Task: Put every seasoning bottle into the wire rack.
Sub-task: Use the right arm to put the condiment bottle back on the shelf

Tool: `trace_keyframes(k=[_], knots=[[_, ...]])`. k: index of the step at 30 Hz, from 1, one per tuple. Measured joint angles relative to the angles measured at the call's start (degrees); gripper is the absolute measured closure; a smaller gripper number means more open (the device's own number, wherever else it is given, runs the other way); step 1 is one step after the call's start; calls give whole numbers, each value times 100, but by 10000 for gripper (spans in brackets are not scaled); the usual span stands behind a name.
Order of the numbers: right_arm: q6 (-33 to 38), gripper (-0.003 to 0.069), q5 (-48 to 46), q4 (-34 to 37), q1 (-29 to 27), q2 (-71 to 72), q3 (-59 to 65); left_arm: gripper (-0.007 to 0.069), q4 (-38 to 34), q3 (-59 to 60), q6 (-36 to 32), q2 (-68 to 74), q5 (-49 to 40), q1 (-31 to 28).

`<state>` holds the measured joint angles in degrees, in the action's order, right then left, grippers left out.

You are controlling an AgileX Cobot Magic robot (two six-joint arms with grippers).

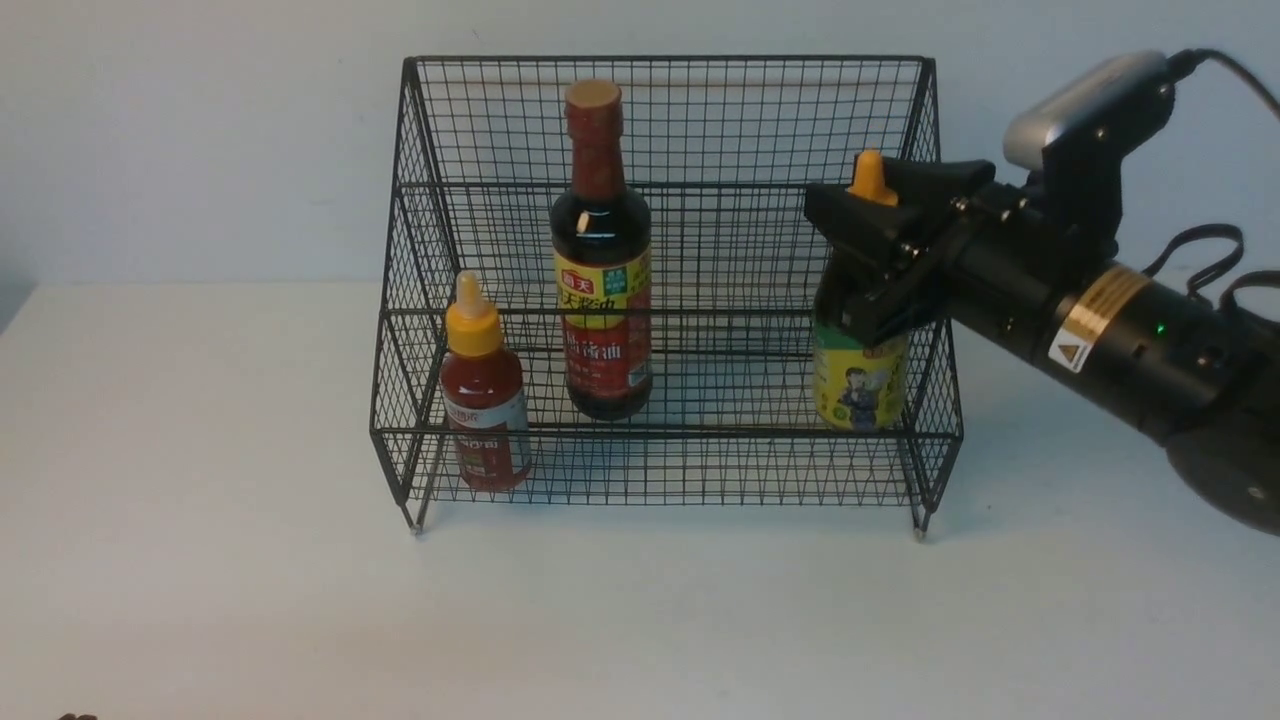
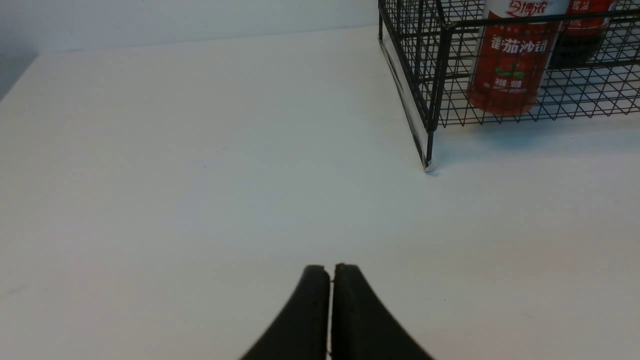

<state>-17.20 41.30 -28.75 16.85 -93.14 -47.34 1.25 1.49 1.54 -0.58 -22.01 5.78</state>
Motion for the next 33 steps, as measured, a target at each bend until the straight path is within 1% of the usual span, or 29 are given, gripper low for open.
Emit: trace_keyframes(k=[12,20,33], knots=[[-5,386,180,-6,0,-313,0,629,0,0,0,0,0,0],[-414,386,666,-17,1,-714,13,629,0,0,0,0,0,0],[-432,386,753,-24,1,-921,87,629,0,0,0,0,0,0]])
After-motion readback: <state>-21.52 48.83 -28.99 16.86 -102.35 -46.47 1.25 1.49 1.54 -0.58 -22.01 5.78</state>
